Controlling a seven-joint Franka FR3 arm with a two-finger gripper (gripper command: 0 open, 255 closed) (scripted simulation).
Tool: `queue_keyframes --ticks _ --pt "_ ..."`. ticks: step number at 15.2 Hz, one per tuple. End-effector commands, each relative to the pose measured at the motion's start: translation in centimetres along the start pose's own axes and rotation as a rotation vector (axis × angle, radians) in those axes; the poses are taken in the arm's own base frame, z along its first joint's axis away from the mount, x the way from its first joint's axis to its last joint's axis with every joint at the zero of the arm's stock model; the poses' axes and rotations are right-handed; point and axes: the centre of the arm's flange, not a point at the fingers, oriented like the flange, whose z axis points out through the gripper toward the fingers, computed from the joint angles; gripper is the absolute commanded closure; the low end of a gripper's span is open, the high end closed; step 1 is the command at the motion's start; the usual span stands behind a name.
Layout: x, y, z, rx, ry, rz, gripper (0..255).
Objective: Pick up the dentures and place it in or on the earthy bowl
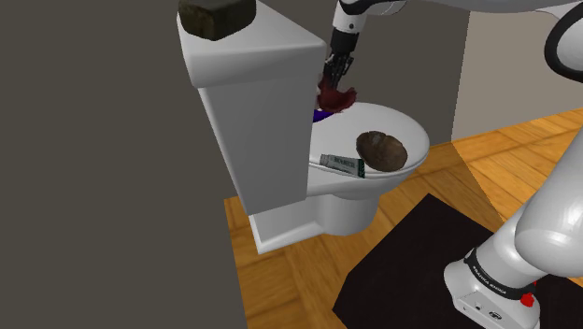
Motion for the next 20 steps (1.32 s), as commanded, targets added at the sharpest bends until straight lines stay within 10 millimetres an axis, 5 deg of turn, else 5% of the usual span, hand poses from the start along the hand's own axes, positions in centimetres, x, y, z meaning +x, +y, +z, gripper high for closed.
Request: queue_keyframes --ticks 1,8,20 --pt "0.1 0.0 -1.2 0.000 0.000 0.000 255" --pt "0.3 -0.4 -4.3 0.000 0.000 0.000 255" --pt "-14.6 -2.0 -9.4 0.000 0.000 0.000 255"
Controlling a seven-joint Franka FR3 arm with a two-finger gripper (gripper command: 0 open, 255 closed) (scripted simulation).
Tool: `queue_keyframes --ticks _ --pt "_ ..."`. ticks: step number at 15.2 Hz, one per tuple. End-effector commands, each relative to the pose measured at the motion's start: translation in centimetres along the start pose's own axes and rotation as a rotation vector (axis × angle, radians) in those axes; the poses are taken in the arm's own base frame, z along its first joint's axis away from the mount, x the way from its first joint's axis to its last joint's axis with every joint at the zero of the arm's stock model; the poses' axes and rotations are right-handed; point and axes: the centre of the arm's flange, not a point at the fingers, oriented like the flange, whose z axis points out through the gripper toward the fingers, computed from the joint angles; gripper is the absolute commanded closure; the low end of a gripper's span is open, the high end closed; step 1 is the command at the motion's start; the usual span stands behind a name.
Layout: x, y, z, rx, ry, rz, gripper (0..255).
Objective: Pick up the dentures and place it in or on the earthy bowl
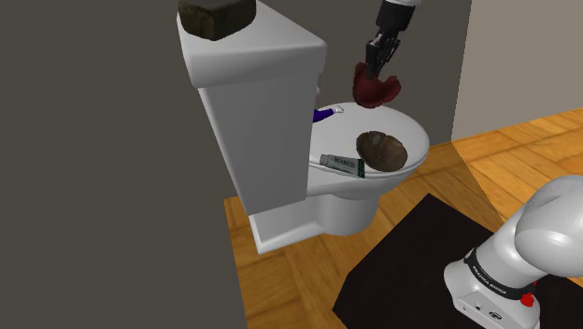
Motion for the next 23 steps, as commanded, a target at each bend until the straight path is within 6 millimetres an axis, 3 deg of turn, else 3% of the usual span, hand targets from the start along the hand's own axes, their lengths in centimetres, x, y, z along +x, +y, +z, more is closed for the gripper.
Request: queue_keyframes --ticks 1,3,4,23 --pt "-2.5 -0.1 -0.9 0.000 0.001 0.000 255" --pt "-5.0 -0.4 -1.7 0.000 0.001 0.000 255" --pt "-7.4 -0.7 -2.5 0.000 0.001 0.000 255" --pt "-8.1 0.3 7.5 0.000 0.001 0.000 255"
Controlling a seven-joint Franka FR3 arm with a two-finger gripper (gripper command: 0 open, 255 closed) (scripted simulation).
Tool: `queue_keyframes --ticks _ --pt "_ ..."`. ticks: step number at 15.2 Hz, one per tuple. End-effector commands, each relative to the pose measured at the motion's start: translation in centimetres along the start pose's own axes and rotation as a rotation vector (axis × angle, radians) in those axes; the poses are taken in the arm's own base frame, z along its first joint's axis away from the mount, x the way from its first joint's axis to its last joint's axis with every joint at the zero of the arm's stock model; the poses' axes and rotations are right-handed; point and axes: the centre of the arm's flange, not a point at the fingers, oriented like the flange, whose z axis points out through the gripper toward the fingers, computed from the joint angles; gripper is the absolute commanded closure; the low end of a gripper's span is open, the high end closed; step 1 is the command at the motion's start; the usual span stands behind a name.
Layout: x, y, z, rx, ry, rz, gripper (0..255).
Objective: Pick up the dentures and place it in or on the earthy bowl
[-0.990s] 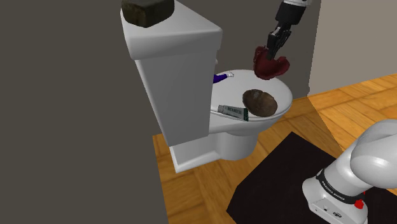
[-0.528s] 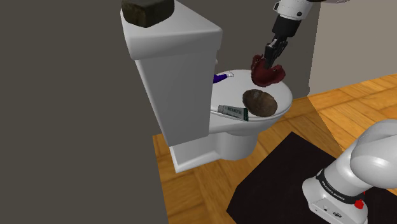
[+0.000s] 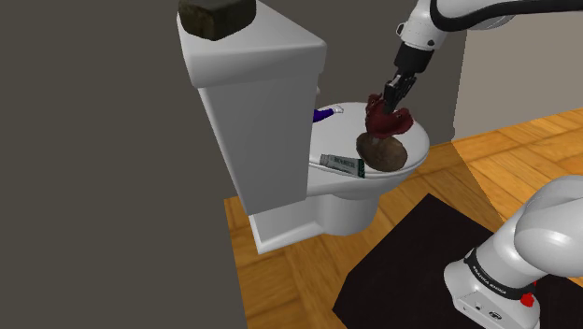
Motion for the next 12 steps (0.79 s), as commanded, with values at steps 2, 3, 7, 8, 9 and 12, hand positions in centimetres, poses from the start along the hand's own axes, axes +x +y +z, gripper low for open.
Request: queue_keyframes --ticks 2,3,7,8,9,12 --pt "-0.1 0.1 1.6 0.000 0.001 0.000 255" --pt "-0.1 0.2 2.1 0.000 0.001 0.000 255" --pt "-0.2 0.3 3.2 0.000 0.001 0.000 255" --pt "-0.2 0.3 3.2 0.000 0.001 0.000 255" --pt "-0.2 0.3 3.2 0.000 0.001 0.000 255" --pt "-0.2 0.3 3.2 0.000 0.001 0.000 255"
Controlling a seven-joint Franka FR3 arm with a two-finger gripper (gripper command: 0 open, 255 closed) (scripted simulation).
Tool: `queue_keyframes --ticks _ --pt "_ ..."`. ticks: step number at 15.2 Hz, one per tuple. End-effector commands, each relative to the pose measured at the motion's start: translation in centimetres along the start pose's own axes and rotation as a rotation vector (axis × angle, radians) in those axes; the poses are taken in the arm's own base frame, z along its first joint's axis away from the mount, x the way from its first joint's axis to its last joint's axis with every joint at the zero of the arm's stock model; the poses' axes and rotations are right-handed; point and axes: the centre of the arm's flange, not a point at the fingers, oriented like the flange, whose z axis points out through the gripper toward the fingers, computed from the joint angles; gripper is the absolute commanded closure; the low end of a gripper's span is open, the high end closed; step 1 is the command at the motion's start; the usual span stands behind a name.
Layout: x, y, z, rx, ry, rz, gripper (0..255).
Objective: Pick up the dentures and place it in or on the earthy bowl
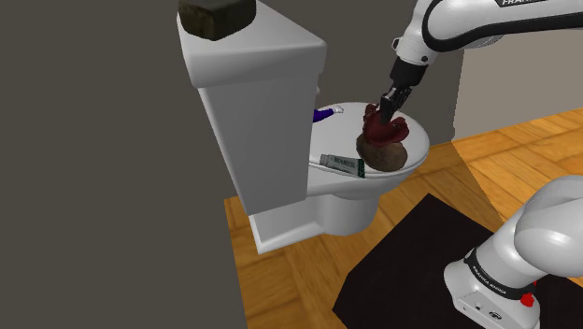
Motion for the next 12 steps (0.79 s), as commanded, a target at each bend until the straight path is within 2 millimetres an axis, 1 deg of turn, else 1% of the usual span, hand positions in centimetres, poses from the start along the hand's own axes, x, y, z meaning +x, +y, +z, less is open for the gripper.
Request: queue_keyframes --ticks 1,2,7,10,11,12 --pt "0.0 0.0 0.0 0.000 0.001 0.000 255" --pt "0.0 0.0 0.0 0.000 0.001 0.000 0" --pt "0.0 0.0 0.0 0.000 0.001 0.000 0" --pt "0.0 0.0 -4.0 0.000 0.001 0.000 0" --pt "0.0 0.0 -5.0 0.000 0.001 0.000 0" --pt "0.0 0.0 -5.0 0.000 0.001 0.000 0"
